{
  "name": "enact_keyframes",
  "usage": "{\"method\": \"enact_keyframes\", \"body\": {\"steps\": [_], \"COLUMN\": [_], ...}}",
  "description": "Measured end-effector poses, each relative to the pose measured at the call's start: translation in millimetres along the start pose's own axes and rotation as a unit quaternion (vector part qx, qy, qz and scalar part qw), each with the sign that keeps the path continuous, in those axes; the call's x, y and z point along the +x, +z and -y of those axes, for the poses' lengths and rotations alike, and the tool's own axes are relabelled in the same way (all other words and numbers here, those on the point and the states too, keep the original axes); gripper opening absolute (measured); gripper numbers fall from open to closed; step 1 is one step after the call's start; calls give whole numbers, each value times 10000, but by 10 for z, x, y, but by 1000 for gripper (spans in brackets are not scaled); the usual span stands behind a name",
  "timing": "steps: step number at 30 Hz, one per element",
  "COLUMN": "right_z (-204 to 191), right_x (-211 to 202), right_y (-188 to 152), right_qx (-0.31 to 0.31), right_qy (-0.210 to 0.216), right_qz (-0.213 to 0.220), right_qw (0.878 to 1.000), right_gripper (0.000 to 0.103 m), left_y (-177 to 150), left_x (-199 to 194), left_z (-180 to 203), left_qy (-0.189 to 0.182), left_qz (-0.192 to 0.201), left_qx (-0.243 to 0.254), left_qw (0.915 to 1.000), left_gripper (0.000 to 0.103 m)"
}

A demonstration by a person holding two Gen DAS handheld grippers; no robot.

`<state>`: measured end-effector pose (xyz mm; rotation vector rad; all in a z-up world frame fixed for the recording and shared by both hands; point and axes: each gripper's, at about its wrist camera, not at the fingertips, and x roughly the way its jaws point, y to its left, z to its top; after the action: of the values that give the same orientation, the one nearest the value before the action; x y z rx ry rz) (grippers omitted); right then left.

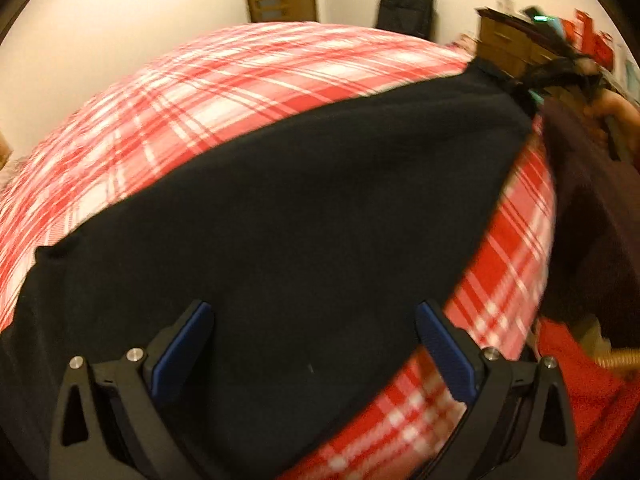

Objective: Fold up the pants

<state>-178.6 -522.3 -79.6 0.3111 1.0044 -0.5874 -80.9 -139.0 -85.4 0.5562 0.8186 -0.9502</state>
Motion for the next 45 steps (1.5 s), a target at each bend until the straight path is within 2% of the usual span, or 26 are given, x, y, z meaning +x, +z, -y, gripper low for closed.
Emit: {"method": "enact_keyframes", "body": {"steps": [2,3,5,6,7,8,9,11,13,16,19,20,21,22,23,26,28,30,32,36,39,40,41,43,45], "right_z": [88,135,204,158,18,-117,-342,-893,-1372,-1985,-2272,-2329,-2345,-2342,-2366,-2365,-2360,-2393,-2479,-2835,-3252,-3381,-3550,-3789,-4080], "right_x": [-81,-137,-429,-583,-796,-909,-1015,-1063,-1027,-892,-619,-479,-416,-471,-522,-608,-633,-701,-850,-892,-803,-775,-741,-697,-598], "right_y": [-12,-17,-50,-82,-142,-185,-235,-330,-402,-495,-589,-680,-753,-883,-1006,-1202,-1165,-1040,-874,-500,-326,-270,-214,-155,-65], "right_qx": [109,188,476,464,303,114,-213,-869,-1303,-1684,-1701,-1622,-1597,-1693,-1923,-2177,-2255,-2288,-2355,-2267,-2289,-2331,-2450,-2693,-2873], "right_qy": [-152,-371,-1193,-1221,-1079,-865,-423,651,1365,2009,2165,2428,2559,2549,2594,2608,2706,3197,3401,3706,3954,4083,4216,4334,4422], "right_qz": [134,198,609,863,1246,1453,1584,1360,1088,843,445,52,-106,28,-61,-199,-417,-682,-295,304,415,400,381,406,382], "right_qw": [9997,9989,9898,9877,9859,9855,9862,9847,9760,9613,9603,9564,9534,9520,9464,9403,9350,9170,9099,9002,8886,8817,8723,8590,8488], "right_gripper": [45,47,52,52,52,52,51,25,23,23,23,24,24,26,26,26,26,26,26,26,30,37,49,59,60], "left_y": [-63,-96,-141,-142,-139,-128,-116,-85,-58,-47,-89,-129,-159,-203,-286,-510,-649,-711,-742,-755,-788,-811,-851,-938,-1025], "left_x": [-15,-21,-93,-159,-213,-311,-383,-557,-656,-618,-546,-518,-481,-450,-408,-347,-371,-420,-485,-654,-818,-863,-929,-1011,-1021], "left_z": [66,103,98,31,-32,-148,-234,-441,-638,-873,-975,-1016,-1031,-1037,-1034,-979,-897,-862,-865,-978,-1203,-1277,-1402,-1612,-1782], "left_qy": [-2,46,-41,-183,-280,-358,-362,-262,16,466,699,732,755,784,811,837,1055,1016,911,1068,1313,1411,1555,1851,2150], "left_qz": [-98,-143,-125,-56,9,146,262,593,827,766,658,624,595,546,429,239,264,250,166,289,524,584,664,719,681], "left_qx": [335,537,607,428,265,-17,-196,-592,-943,-1308,-1530,-1622,-1669,-1696,-1695,-1523,-1199,-1070,-1033,-1100,-1486,-1623,-1852,-2245,-2533], "left_qw": [9994,9984,9981,9989,9993,9993,9988,9961,9921,9873,9836,9821,9813,9809,9812,9845,9868,9887,9903,9878,9787,9748,9680,9540,9407], "left_gripper": [103,103,99,96,96,96,96,98,102,102,102,102,102,102,102,102,103,103,103,103,103,103,103,103,103]}}
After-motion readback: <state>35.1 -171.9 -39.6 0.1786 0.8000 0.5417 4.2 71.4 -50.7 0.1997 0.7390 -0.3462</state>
